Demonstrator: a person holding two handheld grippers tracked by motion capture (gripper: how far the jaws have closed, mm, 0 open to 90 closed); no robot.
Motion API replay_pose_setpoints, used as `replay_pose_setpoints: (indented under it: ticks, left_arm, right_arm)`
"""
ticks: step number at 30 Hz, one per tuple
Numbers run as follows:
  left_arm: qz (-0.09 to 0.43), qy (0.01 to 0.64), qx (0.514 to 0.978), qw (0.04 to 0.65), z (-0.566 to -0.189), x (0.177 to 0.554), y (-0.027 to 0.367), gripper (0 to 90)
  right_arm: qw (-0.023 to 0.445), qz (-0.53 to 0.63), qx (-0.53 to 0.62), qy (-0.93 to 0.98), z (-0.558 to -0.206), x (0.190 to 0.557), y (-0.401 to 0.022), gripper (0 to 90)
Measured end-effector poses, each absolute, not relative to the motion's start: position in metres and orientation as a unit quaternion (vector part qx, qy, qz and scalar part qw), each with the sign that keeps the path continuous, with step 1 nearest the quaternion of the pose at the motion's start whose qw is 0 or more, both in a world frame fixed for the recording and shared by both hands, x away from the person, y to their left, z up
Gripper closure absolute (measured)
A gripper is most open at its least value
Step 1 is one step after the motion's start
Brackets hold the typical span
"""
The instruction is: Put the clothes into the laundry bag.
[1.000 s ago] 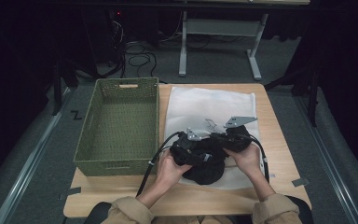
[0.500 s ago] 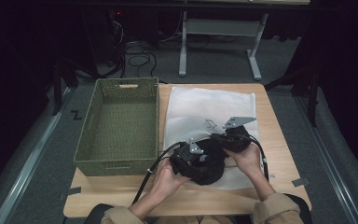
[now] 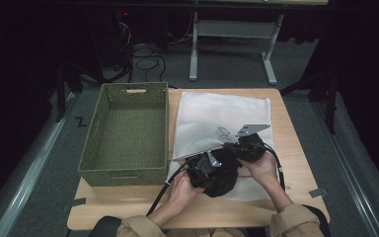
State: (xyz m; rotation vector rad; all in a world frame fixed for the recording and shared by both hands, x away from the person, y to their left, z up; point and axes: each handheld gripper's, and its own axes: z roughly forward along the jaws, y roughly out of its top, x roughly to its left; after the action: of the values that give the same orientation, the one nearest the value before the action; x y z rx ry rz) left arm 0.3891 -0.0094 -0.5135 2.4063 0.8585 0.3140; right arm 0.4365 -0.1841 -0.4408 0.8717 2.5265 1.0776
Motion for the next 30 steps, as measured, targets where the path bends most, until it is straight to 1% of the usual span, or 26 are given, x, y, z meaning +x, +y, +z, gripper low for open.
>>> replay_pose_setpoints:
  ticks: [4,6,8,14,18,22,26,30]
  left_arm:
    - [0.084,0.323,0.902,0.275,-0.512,0.396,-0.007,74.0]
    - [0.075,0.323,0.904,0.269,-0.51,0.399,-0.006,78.4]
    - [0.067,0.327,0.903,0.272,-0.509,0.401,-0.005,80.6]
    - [0.049,0.336,0.888,0.309,-0.509,0.402,0.004,82.3]
    - [0.041,0.341,0.88,0.328,-0.502,0.405,0.008,82.6]
    - [0.029,0.357,0.863,0.356,-0.496,0.41,0.01,82.7]
    - [0.017,0.376,0.849,0.372,-0.496,0.419,0.008,82.8]
    - [0.03,0.387,0.842,0.374,-0.492,0.429,0.002,82.9]
  right_arm:
    - [0.129,0.37,0.3,0.87,-0.443,0.435,-0.183,88.1]
    - [0.132,0.368,0.298,0.871,-0.443,0.435,-0.182,88.1]
    - [0.131,0.37,0.299,0.87,-0.442,0.435,-0.182,88.1]
    - [0.131,0.366,0.294,0.873,-0.44,0.436,-0.181,88.1]
    - [0.133,0.367,0.295,0.872,-0.437,0.435,-0.179,88.1]
    - [0.135,0.372,0.289,0.872,-0.432,0.436,-0.178,88.2]
    - [0.134,0.373,0.283,0.873,-0.429,0.435,-0.176,88.2]
    - [0.133,0.378,0.285,0.87,-0.43,0.435,-0.177,88.2]
